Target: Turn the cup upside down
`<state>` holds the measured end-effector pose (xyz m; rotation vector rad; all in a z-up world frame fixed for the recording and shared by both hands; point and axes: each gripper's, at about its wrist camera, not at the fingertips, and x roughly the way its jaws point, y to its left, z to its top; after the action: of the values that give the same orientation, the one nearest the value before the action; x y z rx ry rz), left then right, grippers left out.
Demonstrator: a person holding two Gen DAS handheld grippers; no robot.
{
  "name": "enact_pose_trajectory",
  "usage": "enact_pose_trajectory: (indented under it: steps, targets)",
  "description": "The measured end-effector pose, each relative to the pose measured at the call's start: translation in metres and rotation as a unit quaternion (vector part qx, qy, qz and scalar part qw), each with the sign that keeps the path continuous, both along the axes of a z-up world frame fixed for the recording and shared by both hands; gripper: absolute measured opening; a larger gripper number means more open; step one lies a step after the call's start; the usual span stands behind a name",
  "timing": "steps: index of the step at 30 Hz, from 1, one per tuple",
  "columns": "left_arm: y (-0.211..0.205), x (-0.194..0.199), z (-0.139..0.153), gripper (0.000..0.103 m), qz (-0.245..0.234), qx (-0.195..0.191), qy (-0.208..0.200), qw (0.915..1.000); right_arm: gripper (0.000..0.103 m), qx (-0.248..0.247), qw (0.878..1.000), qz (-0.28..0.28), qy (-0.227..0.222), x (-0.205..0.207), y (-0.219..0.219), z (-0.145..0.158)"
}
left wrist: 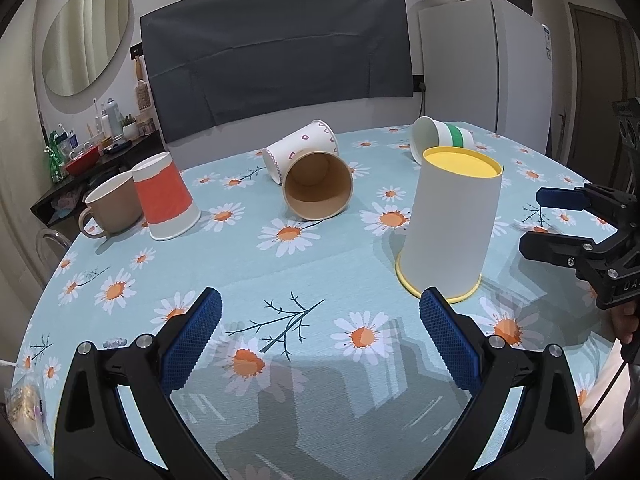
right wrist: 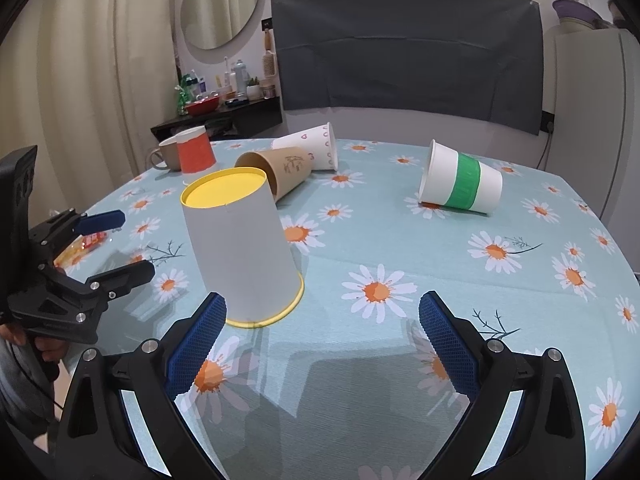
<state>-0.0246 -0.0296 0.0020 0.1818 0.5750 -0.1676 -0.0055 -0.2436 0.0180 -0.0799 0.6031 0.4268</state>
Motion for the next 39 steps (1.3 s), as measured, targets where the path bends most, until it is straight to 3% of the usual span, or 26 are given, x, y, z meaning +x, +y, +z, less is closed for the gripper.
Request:
enact_pose_trajectory:
  steps: [8,39]
  targets:
    - [-0.0025,-0.0006,-0.0008,0.097,0.000,0.011,-0.001,0.9999,0.093,0.000,1.000,0.002,0.000,-0.0002,0.0006,0.0008]
    - [0.0013,0.0040,-0.0021,0.097,-0.004,-0.004,0.011,0.9999,0.093,0.002,1.000,-0.002,-0.003,-0.0002,-0.0008,0.0013]
